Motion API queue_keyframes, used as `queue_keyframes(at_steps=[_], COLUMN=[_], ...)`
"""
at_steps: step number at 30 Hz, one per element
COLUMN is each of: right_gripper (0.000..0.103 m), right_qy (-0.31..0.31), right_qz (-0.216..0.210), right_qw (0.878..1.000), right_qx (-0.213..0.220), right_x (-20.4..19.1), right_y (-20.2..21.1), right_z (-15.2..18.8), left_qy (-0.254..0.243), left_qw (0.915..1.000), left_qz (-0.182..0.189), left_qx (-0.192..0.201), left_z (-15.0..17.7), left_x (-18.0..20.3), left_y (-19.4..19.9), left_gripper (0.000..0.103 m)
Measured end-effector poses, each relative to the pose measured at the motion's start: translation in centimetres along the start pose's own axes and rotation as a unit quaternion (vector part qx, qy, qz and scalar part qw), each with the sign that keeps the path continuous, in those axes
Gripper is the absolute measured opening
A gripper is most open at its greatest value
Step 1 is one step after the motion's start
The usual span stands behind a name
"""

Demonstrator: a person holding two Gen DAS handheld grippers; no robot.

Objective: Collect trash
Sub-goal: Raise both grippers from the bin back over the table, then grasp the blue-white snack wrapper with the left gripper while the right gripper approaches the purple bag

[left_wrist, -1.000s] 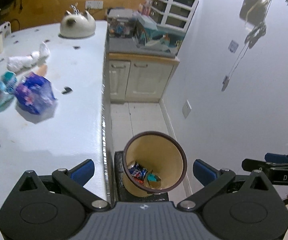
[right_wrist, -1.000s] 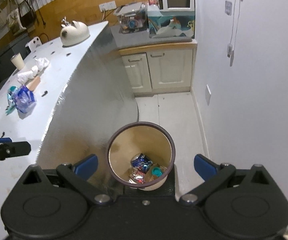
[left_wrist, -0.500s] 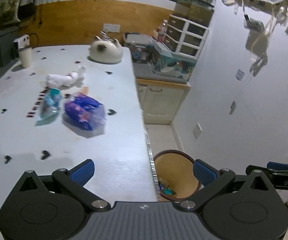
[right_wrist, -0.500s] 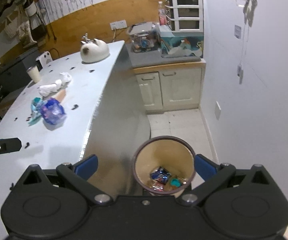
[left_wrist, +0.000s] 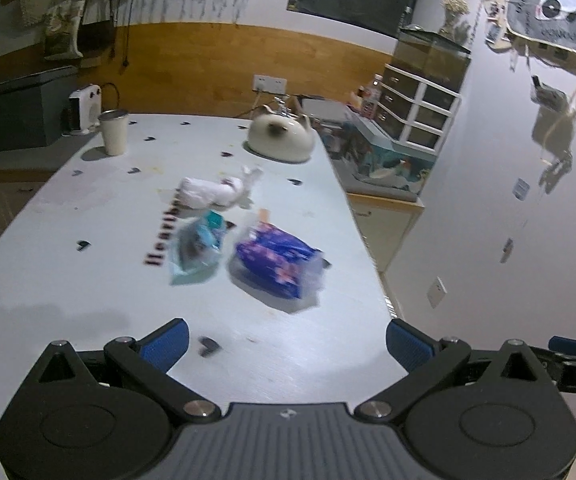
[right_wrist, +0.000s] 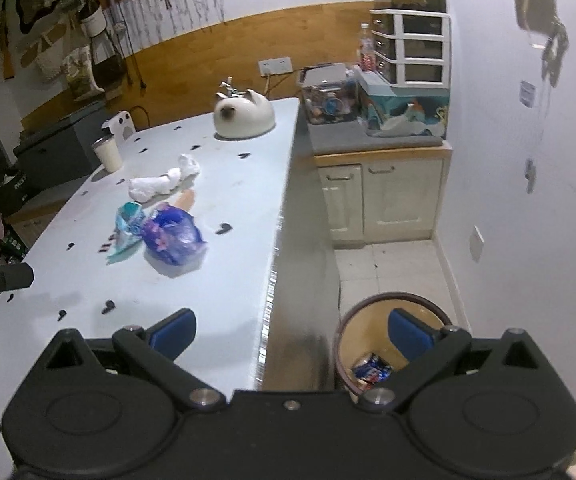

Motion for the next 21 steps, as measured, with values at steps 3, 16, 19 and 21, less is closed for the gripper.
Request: queue_keyframes(at_steps=[3,16,19,21], right_gripper=[0.103,0.103,0.103,0.103], right_qy=[0.005,0.061,0.070,0.075], right_qz=[0.001,0.009,0.007,0.006], right_qw=[1.000,0.998,0.997,0.997], right_qx=[0.008,0.016,0.014,0.011], right_x=[-2.0,-9.3,-10.5,-11.1], right_y=[-0.8,-6.4,-7.8,-8.7], right_z=[-0.7,-4.6,-5.1,-5.4], left_qy=[0.005,0.102,0.127,0.138], left_qw=[1.0000,0.9941,0.9908,0.9892], left_qz=[0.002,0.031,0.040,0.042], left_qx=[0.000,-0.016,-0.020,-0.025], left_z=[-1.3,-6.7,-7.3,-7.5], left_x=[-2.4,-10.5,-11.7,-12.3], left_y=[-1.1,-11.0,-13.7,-15.4], left_gripper=[0.103,0.103,0.103,0.103])
Point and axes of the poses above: each gripper's, at about its wrist camera, not at the fingertips, and y roughly against the way its jaws point, x to its right, z to its underside, the point moved 8 cm from there along -y, roughly the way its jaws point
